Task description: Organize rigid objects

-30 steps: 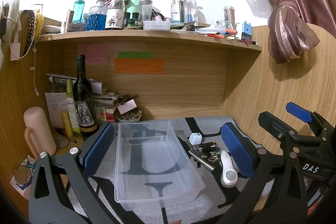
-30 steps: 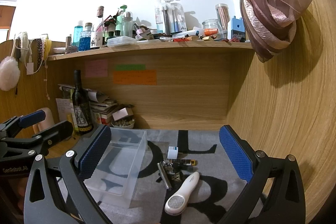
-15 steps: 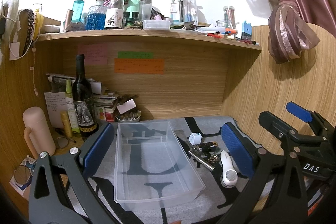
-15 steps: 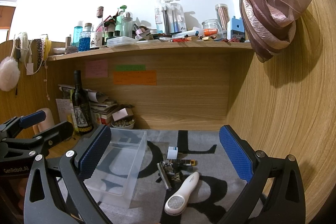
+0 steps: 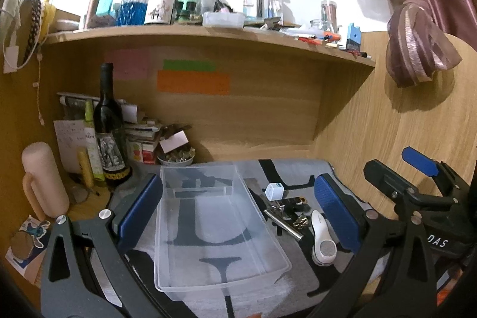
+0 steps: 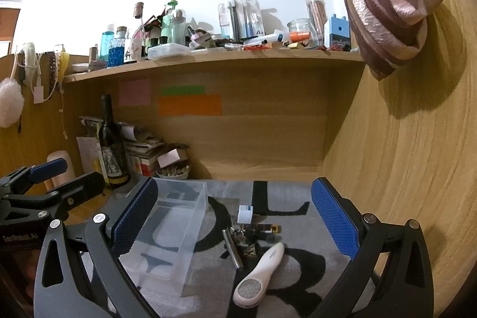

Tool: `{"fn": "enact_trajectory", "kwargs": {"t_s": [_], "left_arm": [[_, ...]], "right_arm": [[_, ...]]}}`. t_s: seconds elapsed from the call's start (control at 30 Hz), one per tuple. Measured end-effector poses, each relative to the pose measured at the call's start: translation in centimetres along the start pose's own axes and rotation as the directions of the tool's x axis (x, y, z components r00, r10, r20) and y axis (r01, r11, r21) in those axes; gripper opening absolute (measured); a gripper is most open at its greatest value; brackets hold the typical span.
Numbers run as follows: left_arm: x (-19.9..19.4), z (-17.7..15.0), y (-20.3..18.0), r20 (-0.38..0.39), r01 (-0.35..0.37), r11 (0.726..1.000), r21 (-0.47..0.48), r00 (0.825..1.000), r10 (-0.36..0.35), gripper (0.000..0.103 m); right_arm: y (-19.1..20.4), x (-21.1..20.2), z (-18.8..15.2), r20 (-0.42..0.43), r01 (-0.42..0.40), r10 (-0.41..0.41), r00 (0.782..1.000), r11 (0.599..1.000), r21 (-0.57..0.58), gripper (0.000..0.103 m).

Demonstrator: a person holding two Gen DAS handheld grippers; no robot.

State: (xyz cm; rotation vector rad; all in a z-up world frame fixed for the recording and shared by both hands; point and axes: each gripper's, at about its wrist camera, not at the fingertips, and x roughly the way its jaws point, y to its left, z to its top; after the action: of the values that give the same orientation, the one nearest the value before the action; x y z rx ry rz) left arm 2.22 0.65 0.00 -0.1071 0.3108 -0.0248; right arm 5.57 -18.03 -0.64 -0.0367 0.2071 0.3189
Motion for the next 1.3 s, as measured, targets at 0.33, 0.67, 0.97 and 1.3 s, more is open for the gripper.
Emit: {"fn": "enact_trajectory", "kwargs": {"t_s": [0.33, 0.67, 0.97, 1.3], "left_arm": [[5.5, -0.6, 3.7, -0.148, -0.043, 0.998, -0.055, 0.988, 0.035, 0.08], [12.4, -2.4, 9.3, -0.37, -0.096, 0.989, -0.115, 0.928, 0.047, 0.042], [15.6, -4.1, 11.8, -0.478, -0.124, 0.989, -0.084, 0.875, 0.069, 0.025], [17.2, -5.3, 12.2, -0.545, -0.065, 0.994, -0.092, 0.838, 0.005, 0.014]], "right_arm": [[-1.6, 4.5, -0.9, -0.082, 0.021, -0.021, 0.996, 1.0, 0.007, 0.102], [-4.7, 10.4, -2.5, -0.254, 0.026, -0.019, 0.967, 0.999, 0.023, 0.08], [-5.2, 14.8, -4.0, -0.402, -0.016, 0.019, 0.915, 1.0, 0.009, 0.067], [-4.0, 21.2, -4.7, -0.546, -0.09, 0.073, 0.834, 0.996, -0.003, 0.064]]}}
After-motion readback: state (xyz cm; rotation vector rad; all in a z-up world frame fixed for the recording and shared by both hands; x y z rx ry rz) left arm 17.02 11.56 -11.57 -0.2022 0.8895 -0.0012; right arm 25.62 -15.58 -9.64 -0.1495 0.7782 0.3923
